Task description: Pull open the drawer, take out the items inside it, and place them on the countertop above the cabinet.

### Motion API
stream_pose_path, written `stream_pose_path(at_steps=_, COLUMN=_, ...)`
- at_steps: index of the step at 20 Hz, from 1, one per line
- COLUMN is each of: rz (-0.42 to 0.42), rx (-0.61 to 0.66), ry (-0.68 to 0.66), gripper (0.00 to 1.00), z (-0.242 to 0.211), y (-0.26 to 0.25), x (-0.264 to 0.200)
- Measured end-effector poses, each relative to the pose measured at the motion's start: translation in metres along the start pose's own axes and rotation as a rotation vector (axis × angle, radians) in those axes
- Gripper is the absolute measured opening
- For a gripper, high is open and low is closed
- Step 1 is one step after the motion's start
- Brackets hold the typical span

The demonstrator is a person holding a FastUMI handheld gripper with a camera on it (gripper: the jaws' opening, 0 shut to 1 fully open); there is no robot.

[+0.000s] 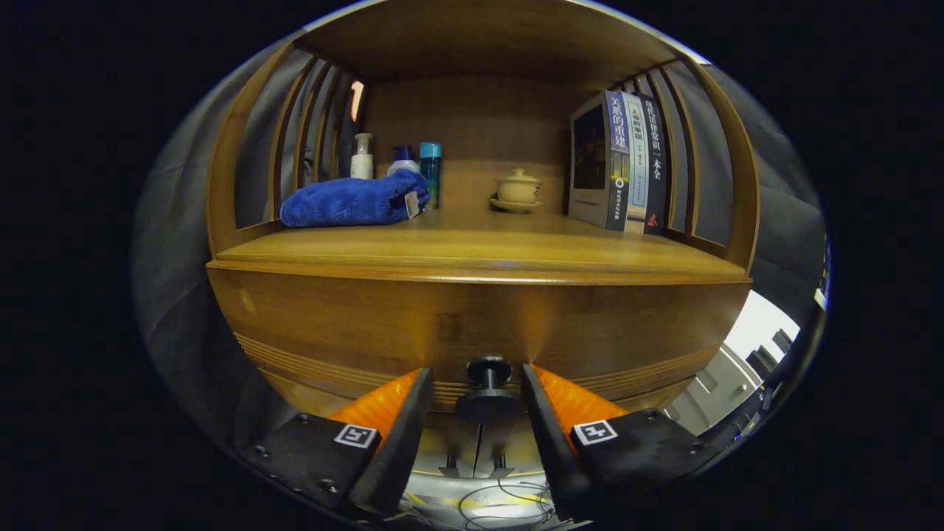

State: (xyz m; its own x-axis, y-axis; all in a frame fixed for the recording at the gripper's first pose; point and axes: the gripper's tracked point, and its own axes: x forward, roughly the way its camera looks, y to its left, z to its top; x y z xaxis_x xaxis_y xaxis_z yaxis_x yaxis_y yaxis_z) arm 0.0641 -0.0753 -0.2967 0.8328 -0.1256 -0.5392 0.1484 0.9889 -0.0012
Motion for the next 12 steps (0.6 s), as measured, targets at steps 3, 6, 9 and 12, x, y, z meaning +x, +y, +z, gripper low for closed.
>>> stream_pose_path(at_steps=3, rz=-0.068, rx=-0.056, ry=0.022, gripper=0.67, z=-0.004, y=-0.011, x=0.0)
stream_pose_path(at_steps=6, rz=-0.078, rx=-0.058, ry=0.017, gripper=0.5, z=-0.003, y=-0.008, x=0.003)
stream_pose_path(at_steps=9, rz=-0.077, rx=-0.061, ry=0.03, gripper=0.4, z=-0.004, y=-0.009, x=-0.002)
stream_pose_path(at_steps=12, rz=-0.052, rx=-0.012, ry=0.05, gripper=0.4, z=-0.008, y=-0.007, x=-0.009)
